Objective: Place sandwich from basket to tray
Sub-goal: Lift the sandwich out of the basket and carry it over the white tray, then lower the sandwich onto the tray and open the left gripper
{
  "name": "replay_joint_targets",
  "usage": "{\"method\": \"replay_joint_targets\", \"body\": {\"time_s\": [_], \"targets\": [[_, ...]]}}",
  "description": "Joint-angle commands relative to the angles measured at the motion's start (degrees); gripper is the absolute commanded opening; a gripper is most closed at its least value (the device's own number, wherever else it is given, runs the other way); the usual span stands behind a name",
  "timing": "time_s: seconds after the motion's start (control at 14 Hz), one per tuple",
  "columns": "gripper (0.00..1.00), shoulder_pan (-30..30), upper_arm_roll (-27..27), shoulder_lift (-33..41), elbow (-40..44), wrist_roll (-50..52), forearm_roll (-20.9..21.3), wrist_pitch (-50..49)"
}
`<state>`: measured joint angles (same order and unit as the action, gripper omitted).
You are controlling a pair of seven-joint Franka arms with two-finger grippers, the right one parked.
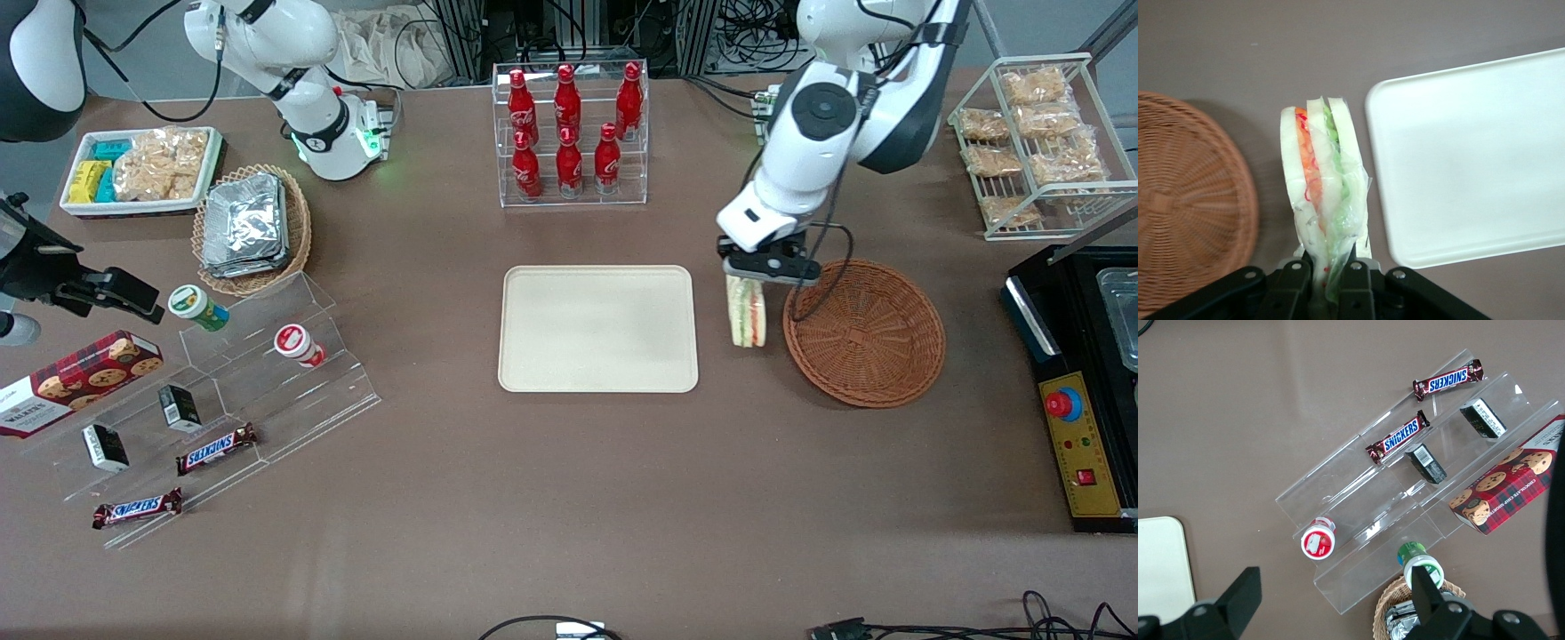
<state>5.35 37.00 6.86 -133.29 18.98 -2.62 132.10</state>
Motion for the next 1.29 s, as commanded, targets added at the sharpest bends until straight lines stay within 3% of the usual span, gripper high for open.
{"method": "replay_joint_targets", "body": {"time_s": [0.0, 0.36, 1.21], "targets": [[0.13, 0.27, 4.21, -5.71, 5.57, 5.61, 0.51, -1.06], [0.13, -1.57, 6.16, -11.24, 7.96, 8.17, 2.70, 0.95], [0.14, -5.44, 5.98, -29.43, 12.17, 27.94, 25.98, 5.18]]}}
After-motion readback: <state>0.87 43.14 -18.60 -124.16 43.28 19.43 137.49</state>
